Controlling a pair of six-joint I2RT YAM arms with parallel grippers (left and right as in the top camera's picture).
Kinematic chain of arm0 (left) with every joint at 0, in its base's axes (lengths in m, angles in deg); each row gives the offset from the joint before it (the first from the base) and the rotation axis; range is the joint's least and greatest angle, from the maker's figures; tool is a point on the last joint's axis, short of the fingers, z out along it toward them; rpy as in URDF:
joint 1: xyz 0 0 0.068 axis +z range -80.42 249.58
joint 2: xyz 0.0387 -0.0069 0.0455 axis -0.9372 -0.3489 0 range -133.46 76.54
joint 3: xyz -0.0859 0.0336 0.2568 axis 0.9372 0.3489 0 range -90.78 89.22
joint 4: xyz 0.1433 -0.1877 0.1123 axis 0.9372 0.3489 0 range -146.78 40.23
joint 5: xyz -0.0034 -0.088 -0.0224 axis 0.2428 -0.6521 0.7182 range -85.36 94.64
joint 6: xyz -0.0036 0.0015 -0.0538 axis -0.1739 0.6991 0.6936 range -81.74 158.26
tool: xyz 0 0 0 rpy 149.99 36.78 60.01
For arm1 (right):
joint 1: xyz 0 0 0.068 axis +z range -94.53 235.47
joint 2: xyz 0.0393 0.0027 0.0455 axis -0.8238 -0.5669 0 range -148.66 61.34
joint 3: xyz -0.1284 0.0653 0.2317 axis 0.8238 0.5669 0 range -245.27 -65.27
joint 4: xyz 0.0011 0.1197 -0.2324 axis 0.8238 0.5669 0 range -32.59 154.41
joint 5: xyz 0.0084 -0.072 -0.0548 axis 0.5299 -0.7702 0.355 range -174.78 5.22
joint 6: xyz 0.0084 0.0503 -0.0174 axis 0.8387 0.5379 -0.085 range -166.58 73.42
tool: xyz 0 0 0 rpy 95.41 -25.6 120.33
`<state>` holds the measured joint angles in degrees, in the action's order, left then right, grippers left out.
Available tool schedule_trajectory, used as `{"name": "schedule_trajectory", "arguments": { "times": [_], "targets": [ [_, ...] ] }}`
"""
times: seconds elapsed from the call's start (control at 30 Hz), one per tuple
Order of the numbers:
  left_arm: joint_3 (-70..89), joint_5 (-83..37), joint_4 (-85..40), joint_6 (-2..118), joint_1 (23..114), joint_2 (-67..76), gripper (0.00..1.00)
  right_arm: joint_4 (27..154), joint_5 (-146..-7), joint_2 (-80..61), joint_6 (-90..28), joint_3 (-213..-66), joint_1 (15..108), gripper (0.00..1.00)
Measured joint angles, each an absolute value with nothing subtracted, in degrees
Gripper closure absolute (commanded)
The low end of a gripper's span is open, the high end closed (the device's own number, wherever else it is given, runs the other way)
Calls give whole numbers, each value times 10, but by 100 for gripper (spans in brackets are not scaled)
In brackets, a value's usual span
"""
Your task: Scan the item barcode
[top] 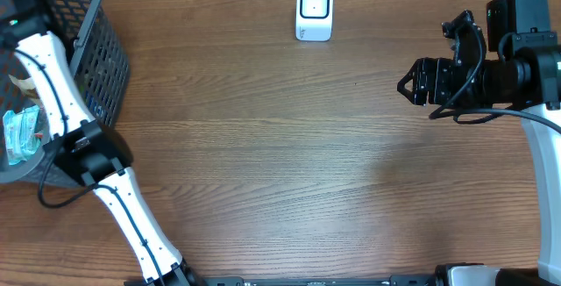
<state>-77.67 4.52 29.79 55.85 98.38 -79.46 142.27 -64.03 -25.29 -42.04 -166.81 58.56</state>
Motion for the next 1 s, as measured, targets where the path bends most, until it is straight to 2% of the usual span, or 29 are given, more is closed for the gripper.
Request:
{"name": "schedule_trajectory", "arguments": {
  "times": [0.07,0.17,0.43,1.0],
  "targets": [
    [-769,29,303,549,996,-777,7,1423,-640,-253,-420,-1668,586,21],
    [-768,22,303,520,1010,-737,0,1422,-640,-253,-420,-1668,586,21],
    [-772,49,305,487,1011,-655,0,1423,-640,-253,-421,-1668,586,21],
    [-760,96,248,373,1009,-800,2,1440,-640,-253,-420,-1668,586,21]
  ]
}}
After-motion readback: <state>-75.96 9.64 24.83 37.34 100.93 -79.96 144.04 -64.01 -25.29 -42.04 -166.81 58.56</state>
